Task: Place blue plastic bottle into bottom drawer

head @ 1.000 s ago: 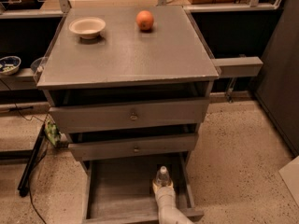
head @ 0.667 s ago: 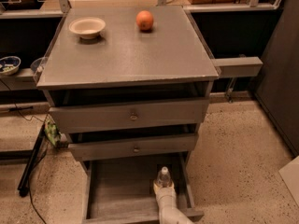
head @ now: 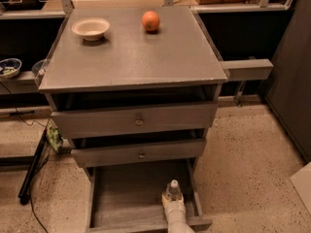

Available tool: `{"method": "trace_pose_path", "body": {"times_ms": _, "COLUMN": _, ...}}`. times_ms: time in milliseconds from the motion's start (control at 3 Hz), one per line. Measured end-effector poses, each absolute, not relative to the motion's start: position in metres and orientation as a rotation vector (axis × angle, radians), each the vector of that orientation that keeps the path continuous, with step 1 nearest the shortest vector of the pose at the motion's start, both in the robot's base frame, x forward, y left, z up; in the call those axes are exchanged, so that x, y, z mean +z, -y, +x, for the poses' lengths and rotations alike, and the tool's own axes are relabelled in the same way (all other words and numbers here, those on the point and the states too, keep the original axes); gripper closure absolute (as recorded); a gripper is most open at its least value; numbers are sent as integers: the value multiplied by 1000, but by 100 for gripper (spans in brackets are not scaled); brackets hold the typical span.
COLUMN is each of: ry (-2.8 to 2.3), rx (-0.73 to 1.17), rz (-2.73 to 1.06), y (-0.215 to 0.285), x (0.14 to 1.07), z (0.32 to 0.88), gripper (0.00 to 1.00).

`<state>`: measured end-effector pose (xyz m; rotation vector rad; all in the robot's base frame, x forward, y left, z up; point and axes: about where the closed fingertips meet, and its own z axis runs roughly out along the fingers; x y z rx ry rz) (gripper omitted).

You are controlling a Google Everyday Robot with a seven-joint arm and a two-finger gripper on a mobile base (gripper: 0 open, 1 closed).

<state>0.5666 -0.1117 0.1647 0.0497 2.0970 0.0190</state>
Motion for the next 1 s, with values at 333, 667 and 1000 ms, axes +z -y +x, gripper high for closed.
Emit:
{"method": "trace_pose_path", "body": {"times_ms": 333, "ry": -2097, "rx": 19, "rz": 50, "y": 112, "x": 165, "z": 567, "gripper": 84}}
{"method": "trace_pose_path", "body": {"times_ms": 667, "ry": -2097, "rx": 19, "rz": 50, "y": 112, "x": 165, "z": 567, "gripper": 53}}
{"method": "trace_pose_path", "body": {"times_ms": 1000, "ry": -2097, "rx": 19, "rz": 50, "y": 112, "x": 165, "z": 567, "gripper": 29}}
